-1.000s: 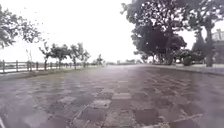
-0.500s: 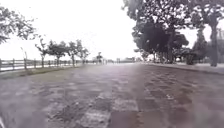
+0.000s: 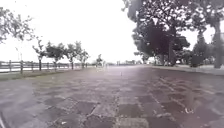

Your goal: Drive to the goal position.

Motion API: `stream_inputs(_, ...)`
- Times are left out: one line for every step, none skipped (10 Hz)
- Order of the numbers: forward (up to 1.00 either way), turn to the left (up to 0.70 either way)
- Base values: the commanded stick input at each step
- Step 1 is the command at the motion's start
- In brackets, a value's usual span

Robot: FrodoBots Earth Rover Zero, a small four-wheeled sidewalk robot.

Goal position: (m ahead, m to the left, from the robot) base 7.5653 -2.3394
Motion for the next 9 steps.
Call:
stream_inputs(1.0, 0.0)
stream_inputs(1.0, 0.0)
stream_inputs(1.0, 0.0)
stream_inputs(1.0, 0.0)
stream_inputs(1.0, 0.0)
stream_inputs(1.0, 0.0)
stream_inputs(1.0, 0.0)
stream_inputs(1.0, -0.11)
stream_inputs(1.0, -0.37)
